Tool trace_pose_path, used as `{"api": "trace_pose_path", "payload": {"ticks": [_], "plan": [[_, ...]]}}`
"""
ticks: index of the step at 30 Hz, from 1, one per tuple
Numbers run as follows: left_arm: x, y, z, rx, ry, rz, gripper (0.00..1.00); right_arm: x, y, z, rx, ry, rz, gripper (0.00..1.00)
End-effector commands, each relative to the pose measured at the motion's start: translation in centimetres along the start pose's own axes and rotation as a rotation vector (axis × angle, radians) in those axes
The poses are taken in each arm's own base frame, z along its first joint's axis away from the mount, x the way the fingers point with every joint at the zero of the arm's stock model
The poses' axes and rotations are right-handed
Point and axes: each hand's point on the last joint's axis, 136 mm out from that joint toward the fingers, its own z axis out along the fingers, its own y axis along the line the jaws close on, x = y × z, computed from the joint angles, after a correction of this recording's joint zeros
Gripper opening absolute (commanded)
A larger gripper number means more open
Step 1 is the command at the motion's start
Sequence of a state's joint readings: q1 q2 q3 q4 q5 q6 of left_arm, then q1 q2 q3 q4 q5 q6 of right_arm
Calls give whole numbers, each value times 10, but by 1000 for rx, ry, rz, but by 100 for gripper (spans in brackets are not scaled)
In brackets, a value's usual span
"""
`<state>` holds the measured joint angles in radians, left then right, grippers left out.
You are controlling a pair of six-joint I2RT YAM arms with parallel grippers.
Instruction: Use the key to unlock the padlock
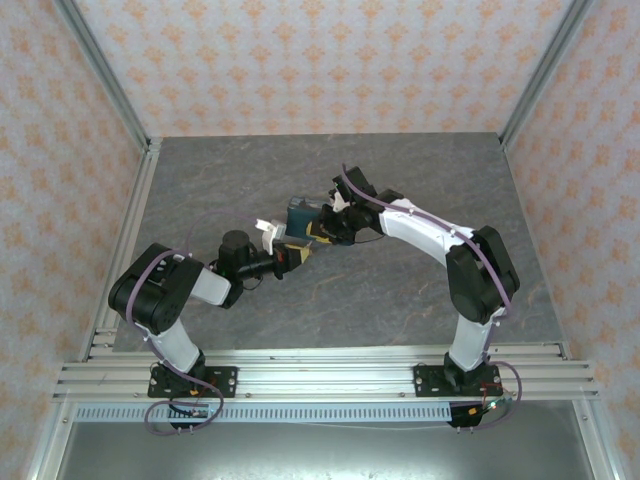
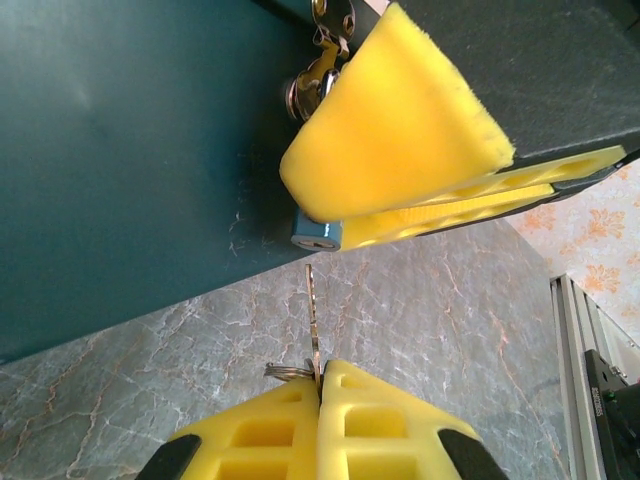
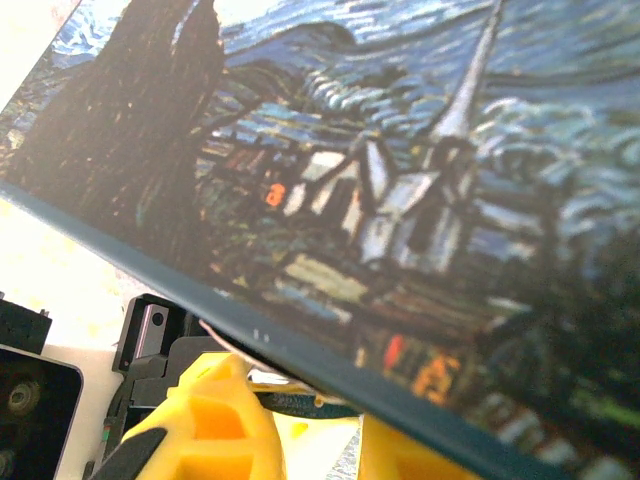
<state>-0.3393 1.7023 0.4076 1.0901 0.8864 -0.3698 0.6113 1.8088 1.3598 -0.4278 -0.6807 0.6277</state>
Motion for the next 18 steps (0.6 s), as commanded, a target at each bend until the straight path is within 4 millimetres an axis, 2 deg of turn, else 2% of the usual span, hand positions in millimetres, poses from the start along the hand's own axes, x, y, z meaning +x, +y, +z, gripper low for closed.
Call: {"api": "trace_pose_path", "payload": {"ticks": [1,18], "plan": [[-19,-7,-5,14,-63,40,0,-3,20,-19,-58,-40,-40,0],[-25,-12,-3,40,-68,43,0,-1,21,-19,-74,-29,-39,0]]}}
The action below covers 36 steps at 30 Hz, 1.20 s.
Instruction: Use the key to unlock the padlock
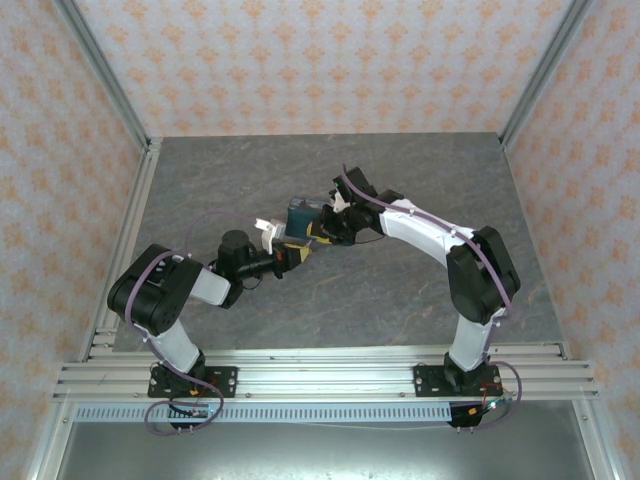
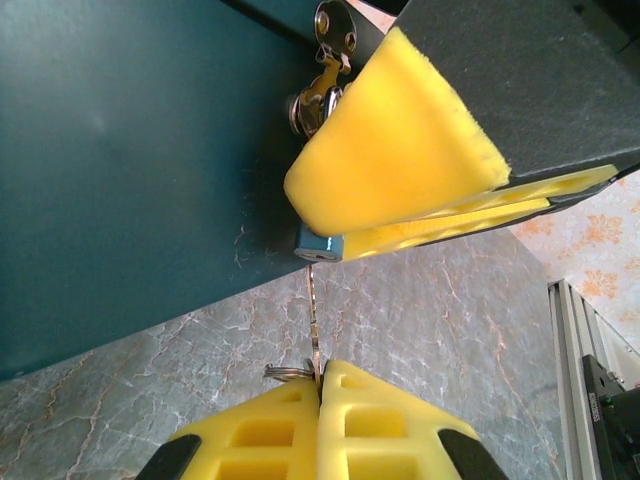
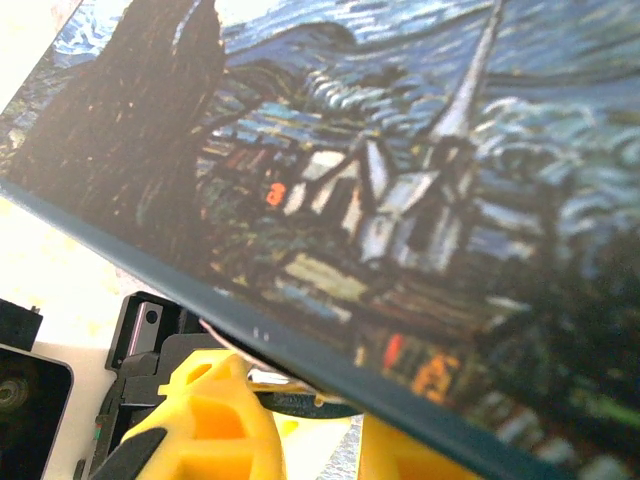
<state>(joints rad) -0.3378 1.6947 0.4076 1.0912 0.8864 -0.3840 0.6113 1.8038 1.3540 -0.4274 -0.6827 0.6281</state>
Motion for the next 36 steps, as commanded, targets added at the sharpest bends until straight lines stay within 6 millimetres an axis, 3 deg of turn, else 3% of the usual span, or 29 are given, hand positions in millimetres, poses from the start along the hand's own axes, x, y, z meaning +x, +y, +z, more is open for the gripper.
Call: {"api": "trace_pose_path", "payload": {"ticks": [1,36], "plan": [[-23,-11,-2,42,-61,50,0,-2,22,-18,-74,-30,-39,0],[-26,-10,-4,53,-77,40,0,3,23,-19,-106,10,-45,0]]}}
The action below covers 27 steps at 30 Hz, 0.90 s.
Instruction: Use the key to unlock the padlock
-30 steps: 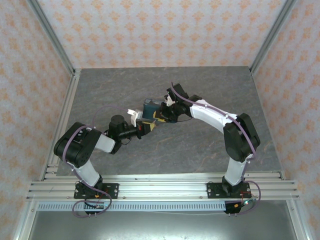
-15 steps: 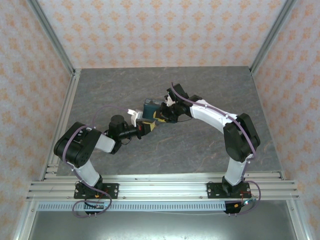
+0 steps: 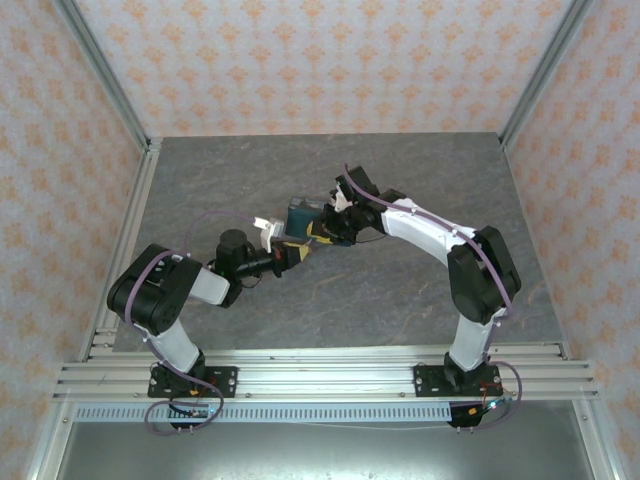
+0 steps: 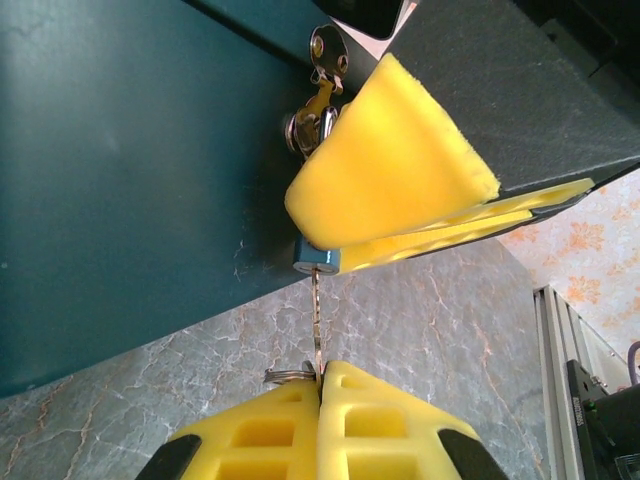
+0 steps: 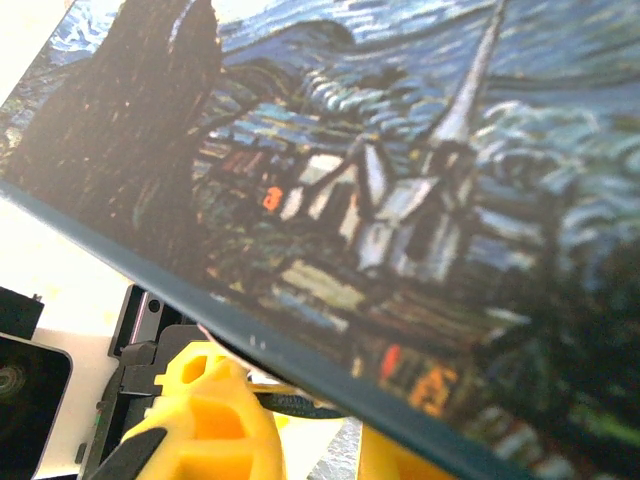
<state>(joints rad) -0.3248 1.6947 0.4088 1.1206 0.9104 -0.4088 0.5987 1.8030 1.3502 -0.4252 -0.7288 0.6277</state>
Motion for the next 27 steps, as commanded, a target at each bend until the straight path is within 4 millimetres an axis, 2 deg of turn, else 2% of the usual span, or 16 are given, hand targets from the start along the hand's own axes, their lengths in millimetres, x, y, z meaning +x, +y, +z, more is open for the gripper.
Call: {"api": "trace_pose_path", "payload": {"ticks": [1,10,15,27], "plan": [[-20,-7,-1,33,-60,46,0,2,22,-16,-78,-12,-55,0],[-20,-3,4,35,-56,33,0,5,25,-15,-99,8,-59,0],[-21,-1,6,39,-60,19,0,7,19,-13,-77,14,-64,0],[-32,-4,10,66,-79,-9,0,11,16,-10,-81,28,-55,0]]}}
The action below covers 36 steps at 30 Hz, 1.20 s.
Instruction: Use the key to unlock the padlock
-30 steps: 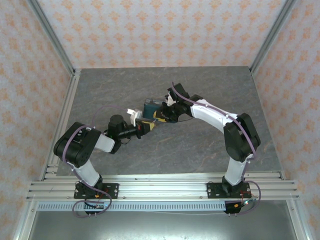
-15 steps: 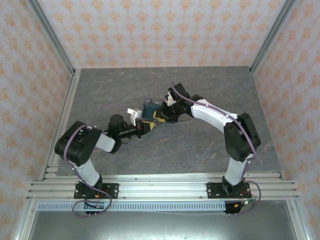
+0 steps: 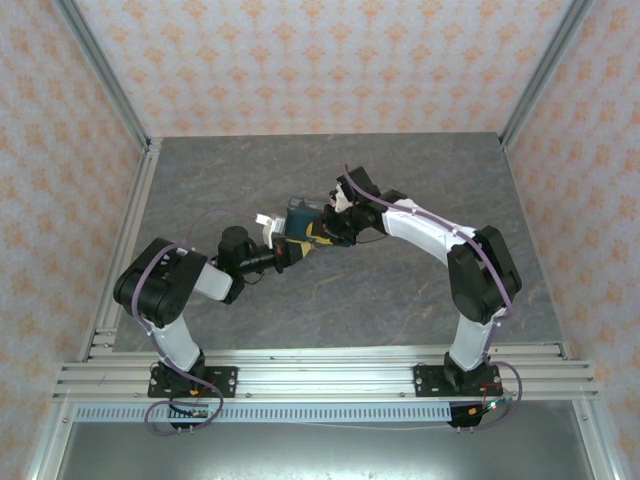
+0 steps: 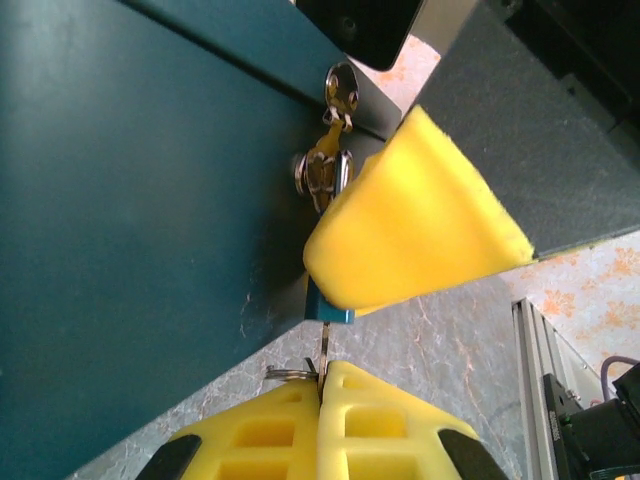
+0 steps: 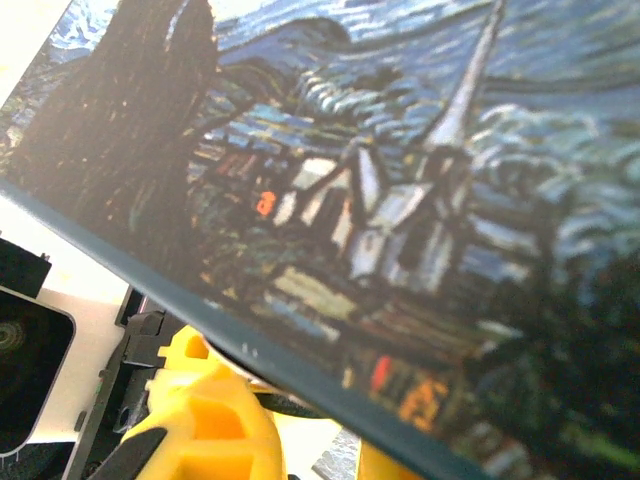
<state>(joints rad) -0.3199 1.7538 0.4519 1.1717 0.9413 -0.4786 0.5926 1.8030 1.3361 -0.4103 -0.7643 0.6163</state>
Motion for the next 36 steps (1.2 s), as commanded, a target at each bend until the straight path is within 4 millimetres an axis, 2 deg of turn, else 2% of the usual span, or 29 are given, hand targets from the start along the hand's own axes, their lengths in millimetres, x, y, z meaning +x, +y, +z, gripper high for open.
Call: {"api": "trace_pose_path", "payload": {"ticks": [1,6,9,14,28,36], "plan": [[-25,-7,3,35,-67,34,0,8,15,-10,-55,7,-49,0],[-29,-8,3,31,-70,26,0,11,13,-8,-50,13,-53,0],[-22,-6,3,-15,-39,59,0,12,15,-5,-52,12,-47,0],[-6,-8,2,-129,23,161,0,15,20,3,-57,16,-36,0],[12,-13,-5,-414,52,462,0,18,18,8,-41,-16,30,0],[23,-30,0,-474,112,638,0,21,13,12,-3,-28,60,0]]}}
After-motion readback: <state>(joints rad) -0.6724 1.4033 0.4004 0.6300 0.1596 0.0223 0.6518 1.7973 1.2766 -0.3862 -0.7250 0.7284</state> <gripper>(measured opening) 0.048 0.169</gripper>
